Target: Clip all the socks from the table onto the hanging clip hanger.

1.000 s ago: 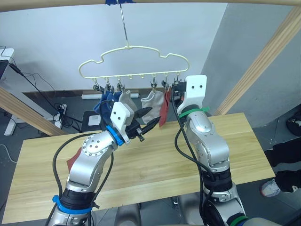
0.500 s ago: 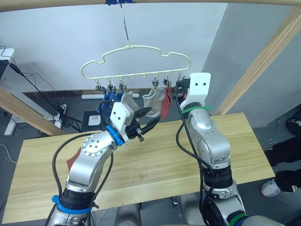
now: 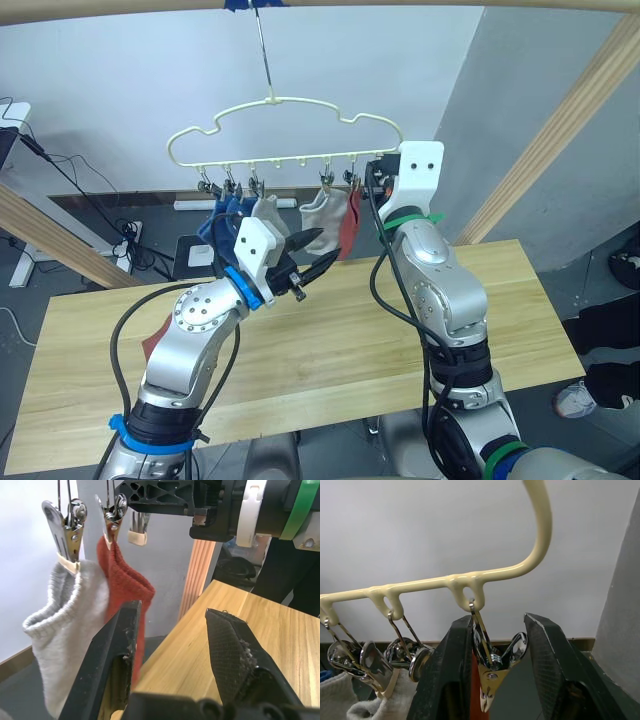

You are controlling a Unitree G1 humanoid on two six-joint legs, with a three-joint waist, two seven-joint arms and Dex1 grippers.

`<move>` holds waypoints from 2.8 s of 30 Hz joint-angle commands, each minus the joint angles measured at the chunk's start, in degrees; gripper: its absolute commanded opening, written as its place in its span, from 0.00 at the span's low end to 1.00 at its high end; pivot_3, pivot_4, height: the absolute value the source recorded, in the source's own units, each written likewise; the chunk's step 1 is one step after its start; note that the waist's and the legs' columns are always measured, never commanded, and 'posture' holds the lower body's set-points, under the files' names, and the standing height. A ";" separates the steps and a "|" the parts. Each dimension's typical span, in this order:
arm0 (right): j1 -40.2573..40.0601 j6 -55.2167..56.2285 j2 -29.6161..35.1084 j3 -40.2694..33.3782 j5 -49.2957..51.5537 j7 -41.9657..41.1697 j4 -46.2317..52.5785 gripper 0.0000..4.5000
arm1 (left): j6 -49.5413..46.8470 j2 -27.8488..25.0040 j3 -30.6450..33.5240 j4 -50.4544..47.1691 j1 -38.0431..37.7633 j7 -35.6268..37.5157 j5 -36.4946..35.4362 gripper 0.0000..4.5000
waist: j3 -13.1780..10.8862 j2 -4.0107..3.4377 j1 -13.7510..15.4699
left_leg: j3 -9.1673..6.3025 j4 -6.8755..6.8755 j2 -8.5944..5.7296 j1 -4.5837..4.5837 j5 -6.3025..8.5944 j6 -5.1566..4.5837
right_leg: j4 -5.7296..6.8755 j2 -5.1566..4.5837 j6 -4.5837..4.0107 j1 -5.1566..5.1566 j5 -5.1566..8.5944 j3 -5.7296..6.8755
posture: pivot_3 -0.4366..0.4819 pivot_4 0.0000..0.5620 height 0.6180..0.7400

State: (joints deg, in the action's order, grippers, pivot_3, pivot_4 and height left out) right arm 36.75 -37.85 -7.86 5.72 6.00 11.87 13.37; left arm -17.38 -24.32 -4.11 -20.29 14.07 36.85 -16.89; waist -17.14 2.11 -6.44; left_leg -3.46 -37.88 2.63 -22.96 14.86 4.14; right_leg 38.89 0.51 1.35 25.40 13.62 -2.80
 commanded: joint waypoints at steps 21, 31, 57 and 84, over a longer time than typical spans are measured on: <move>3.90 -2.27 -8.11 -1.10 9.29 8.65 5.07 0.37 | 0.43 -0.34 0.24 -1.12 0.01 0.01 0.06 0.50 | 0.00 0.00 -0.01 | 0.00 -0.01 0.00 0.00 0.00 0.00 | 0.02 0.00 -0.01 0.00 -0.01 0.00 | 0.31 0.40 1.00; 4.38 -1.75 -7.62 -0.92 12.22 10.91 6.00 0.37 | 0.67 -0.40 0.24 -0.72 0.08 0.32 0.09 0.50 | 0.00 0.00 -0.02 | 0.00 -0.01 0.00 0.00 0.00 0.00 | 0.02 0.00 -0.01 0.00 -0.01 0.00 | 0.31 0.40 1.00; 4.64 -1.13 -6.97 -0.76 15.63 12.63 6.47 0.00 | 0.10 -0.21 0.56 -1.67 -1.91 -1.67 1.04 0.50 | 0.02 0.00 0.00 | -0.01 -0.03 0.00 0.00 0.00 0.00 | 0.03 0.00 -0.02 -0.01 -0.01 0.01 | 0.31 0.40 1.00; 4.42 -2.75 -5.59 0.08 16.33 10.32 5.71 0.00 | -21.03 12.80 34.85 5.32 -27.24 -33.93 -4.67 0.99 | 0.06 0.02 0.27 | -0.07 -0.09 0.02 0.01 0.00 -0.01 | 0.04 0.00 0.25 -0.02 0.11 0.07 | 0.33 0.43 1.00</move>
State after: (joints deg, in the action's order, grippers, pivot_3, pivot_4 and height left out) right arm 37.91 -40.96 -7.84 5.65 21.59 22.46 17.15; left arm -37.82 -11.17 28.96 -13.93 -12.47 3.45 -20.67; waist -17.08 2.14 -6.17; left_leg -3.51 -37.98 2.65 -22.94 14.86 4.13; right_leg 38.93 0.50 1.60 25.38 13.73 -2.74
